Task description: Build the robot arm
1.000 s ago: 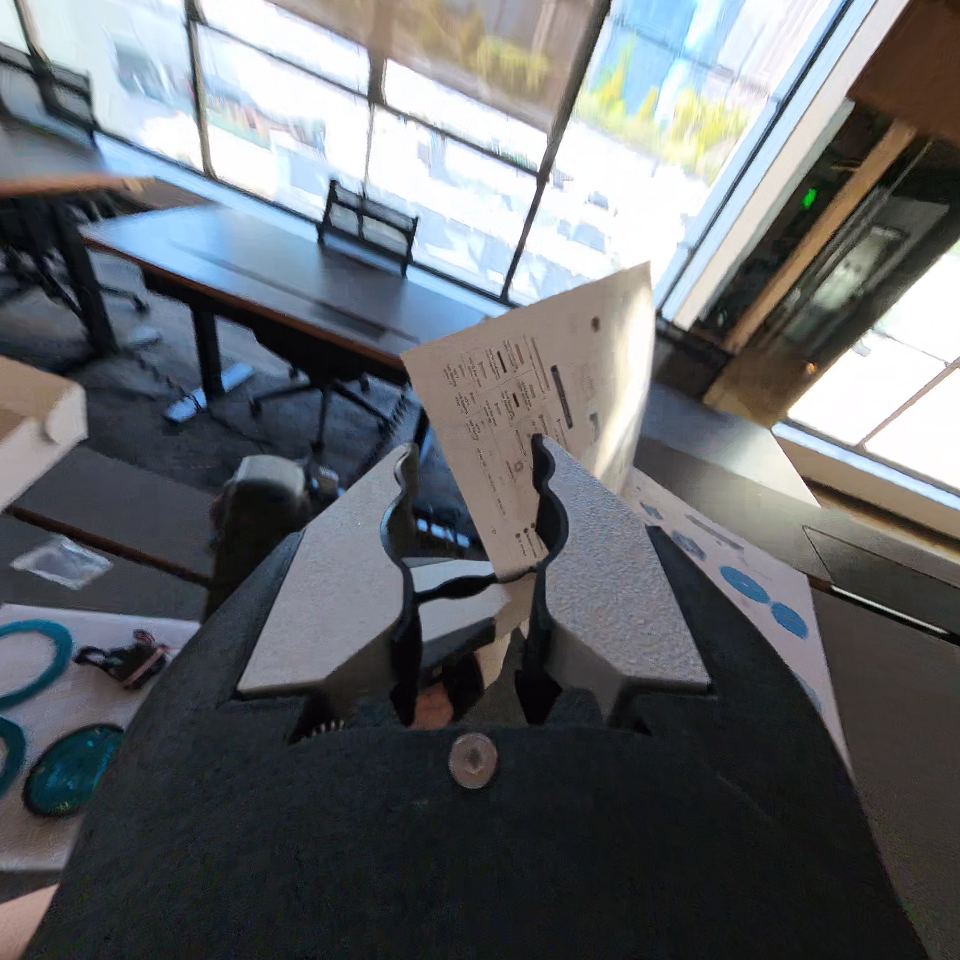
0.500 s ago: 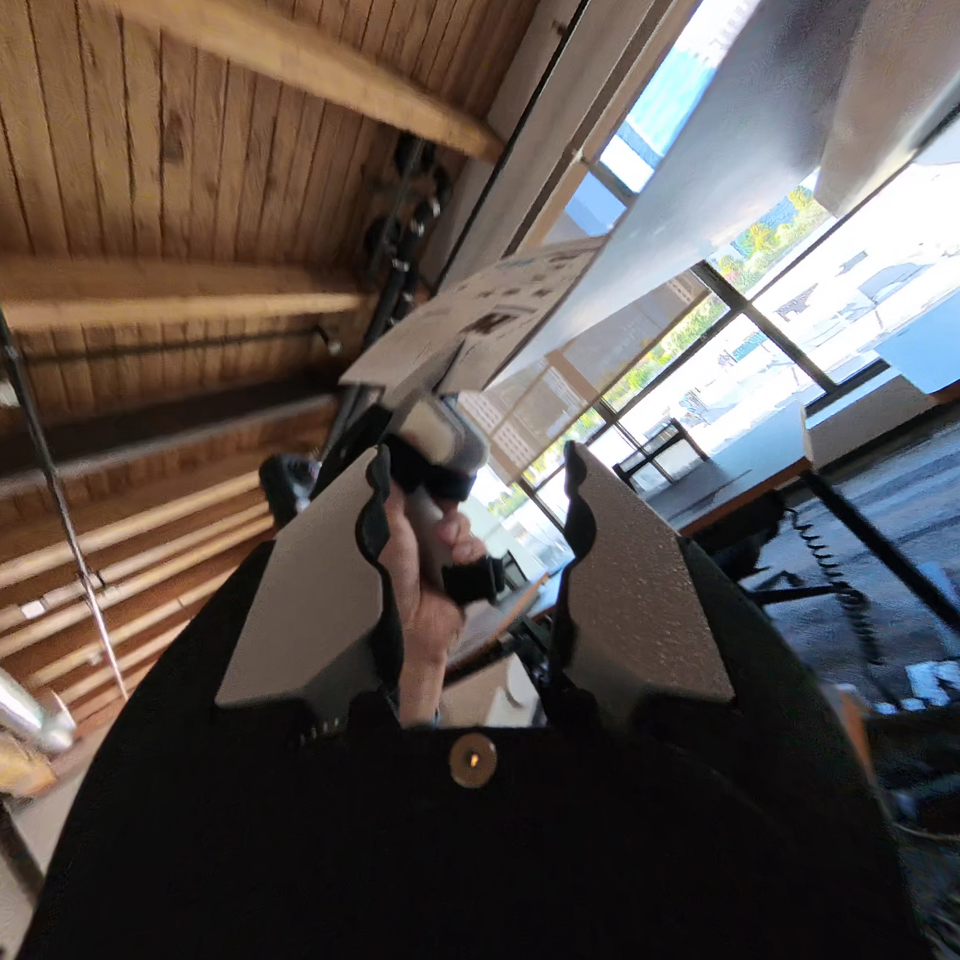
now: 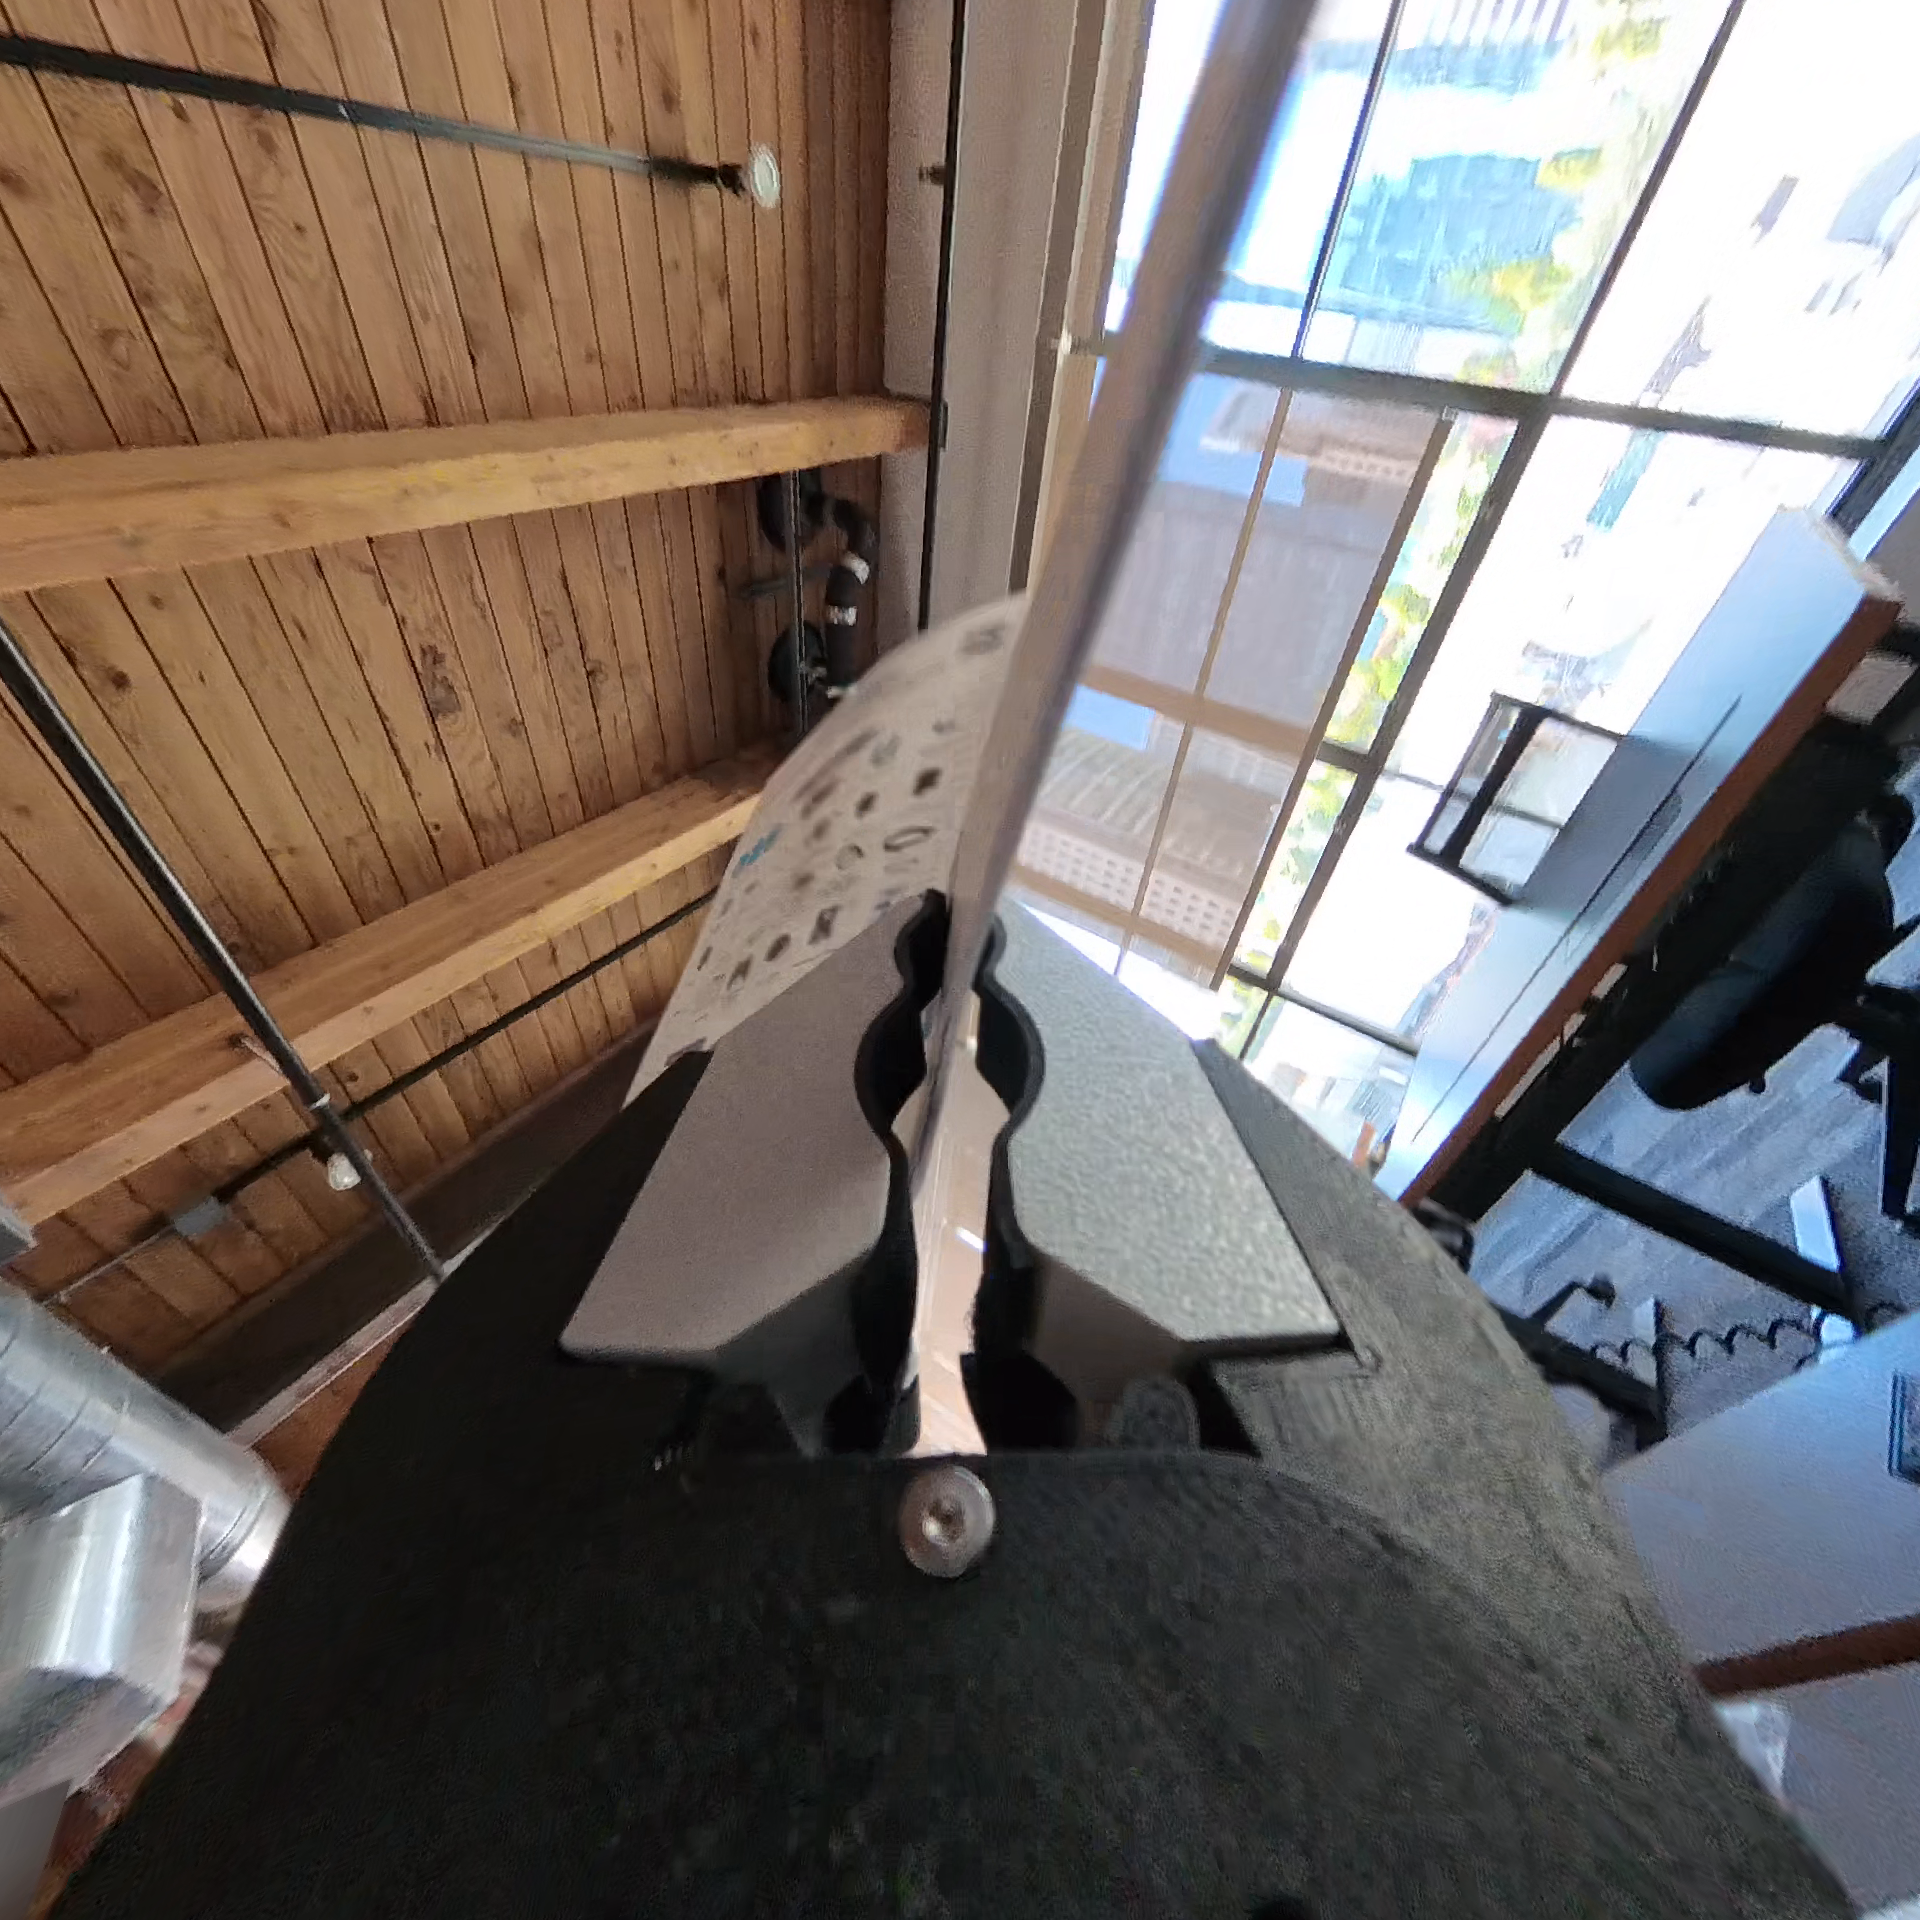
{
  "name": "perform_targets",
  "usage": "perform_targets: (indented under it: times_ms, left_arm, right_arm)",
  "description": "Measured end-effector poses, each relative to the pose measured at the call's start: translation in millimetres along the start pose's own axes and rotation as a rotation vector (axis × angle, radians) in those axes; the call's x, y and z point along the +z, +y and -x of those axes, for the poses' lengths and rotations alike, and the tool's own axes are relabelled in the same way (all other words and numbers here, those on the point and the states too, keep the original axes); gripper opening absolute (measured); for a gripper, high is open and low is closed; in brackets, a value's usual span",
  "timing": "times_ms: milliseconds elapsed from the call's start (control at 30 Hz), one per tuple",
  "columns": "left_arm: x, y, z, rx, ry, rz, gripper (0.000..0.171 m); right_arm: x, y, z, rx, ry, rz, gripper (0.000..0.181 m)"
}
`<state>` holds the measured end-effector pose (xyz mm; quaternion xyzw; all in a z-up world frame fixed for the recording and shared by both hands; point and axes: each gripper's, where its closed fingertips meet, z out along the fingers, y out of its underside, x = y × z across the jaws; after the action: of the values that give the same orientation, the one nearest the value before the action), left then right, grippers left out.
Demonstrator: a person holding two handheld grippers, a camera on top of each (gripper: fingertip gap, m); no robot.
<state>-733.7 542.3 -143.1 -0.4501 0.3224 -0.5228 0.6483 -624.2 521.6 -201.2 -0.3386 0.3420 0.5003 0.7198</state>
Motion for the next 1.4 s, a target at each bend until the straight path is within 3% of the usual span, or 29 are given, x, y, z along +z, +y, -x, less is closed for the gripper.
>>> perform_targets:
  times_ms: [133, 300, 500, 667, 800, 900, 1067, 1233, 1333, 1400]
  left_arm:
    - [-54, 33, 55, -0.041, -0.107, 0.072, 0.0]
    - [-114, 89, 140, -0.255, -0.195, 0.177, 0.0]
    - [-166, 199, 223, -0.515, -0.354, 0.435, 0.0]
    - [-193, 270, 266, -0.54, -0.449, 0.543, 0.0]
    - [-209, 307, 283, -0.573, -0.489, 0.596, 0.0]
    - [-224, 332, 289, -0.721, -0.538, 0.624, 0.0]
    - [-242, 355, 292, -0.934, -0.613, 0.603, 0.0]
    - [-250, 367, 285, -0.98, -0.672, 0.611, 0.0]
    - [-249, 361, 282, -1.029, -0.671, 0.566, 0.002]
    - [-254, 355, 279, -1.044, -0.693, 0.552, 0.02]
  right_arm:
    - [9, 65, -45, 0.075, 0.029, 0.152, 0.0]
    - [23, 142, -128, 0.076, 0.156, 0.349, 0.0]
    - [20, 200, -247, 0.01, 0.35, 0.544, 0.0]
    - [14, 233, -327, -0.044, 0.436, 0.679, 0.001]
    - [4, 245, -364, -0.029, 0.489, 0.742, 0.001]
    - [-13, 250, -382, -0.033, 0.54, 0.828, 0.005]
    - [-28, 248, -379, -0.085, 0.533, 0.944, 0.024]
    - [-32, 225, -351, -0.099, 0.49, 0.935, 0.036]
    - [-39, 199, -336, -0.1, 0.471, 0.891, 0.04]
    - [-47, 168, -338, -0.221, 0.497, 0.821, 0.039]
